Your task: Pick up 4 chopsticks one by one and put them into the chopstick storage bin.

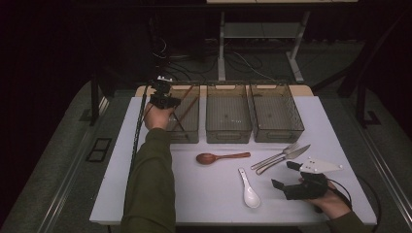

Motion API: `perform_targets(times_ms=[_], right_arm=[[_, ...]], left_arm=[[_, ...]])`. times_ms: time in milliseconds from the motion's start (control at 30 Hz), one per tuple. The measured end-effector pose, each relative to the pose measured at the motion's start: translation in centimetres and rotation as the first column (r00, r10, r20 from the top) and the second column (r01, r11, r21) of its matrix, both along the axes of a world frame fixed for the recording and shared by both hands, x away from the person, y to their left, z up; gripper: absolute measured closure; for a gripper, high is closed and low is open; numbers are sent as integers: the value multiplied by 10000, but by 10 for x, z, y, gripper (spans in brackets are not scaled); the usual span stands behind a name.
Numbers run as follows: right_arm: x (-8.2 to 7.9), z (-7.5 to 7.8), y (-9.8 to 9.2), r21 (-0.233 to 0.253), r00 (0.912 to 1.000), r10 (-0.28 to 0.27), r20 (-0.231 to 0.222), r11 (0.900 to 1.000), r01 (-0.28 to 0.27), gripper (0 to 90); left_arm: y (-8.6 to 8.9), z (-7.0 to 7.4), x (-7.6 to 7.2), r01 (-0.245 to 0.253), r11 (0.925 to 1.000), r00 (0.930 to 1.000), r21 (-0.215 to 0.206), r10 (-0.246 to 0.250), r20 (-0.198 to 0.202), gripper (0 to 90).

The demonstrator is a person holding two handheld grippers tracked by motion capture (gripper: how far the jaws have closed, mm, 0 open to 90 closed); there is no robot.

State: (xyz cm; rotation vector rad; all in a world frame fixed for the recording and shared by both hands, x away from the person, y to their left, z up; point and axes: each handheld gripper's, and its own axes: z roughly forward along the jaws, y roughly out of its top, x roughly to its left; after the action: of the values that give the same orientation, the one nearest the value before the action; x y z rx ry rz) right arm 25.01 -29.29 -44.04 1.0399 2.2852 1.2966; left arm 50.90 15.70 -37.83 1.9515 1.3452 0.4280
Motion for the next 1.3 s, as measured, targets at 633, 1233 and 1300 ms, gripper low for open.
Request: perform_targets(times_ms=[633,1233,1300], right_arm=[[0,1,0,68,10000,-70,2,10000,70,121],[1,0,1,-21,10000,-61,-52,10000,61,120],[1,-1,2,-39,10000,-44,-39,10000,43,121]], left_arm=[[-7,14,-18,1473,9886,9867,-313,-1447,739,442],[4,28,-70,2942,9553,9481,-296,-2878,1351,289],[5,29,-77,3065,9504,9448,-524,-2971,1381,268]])
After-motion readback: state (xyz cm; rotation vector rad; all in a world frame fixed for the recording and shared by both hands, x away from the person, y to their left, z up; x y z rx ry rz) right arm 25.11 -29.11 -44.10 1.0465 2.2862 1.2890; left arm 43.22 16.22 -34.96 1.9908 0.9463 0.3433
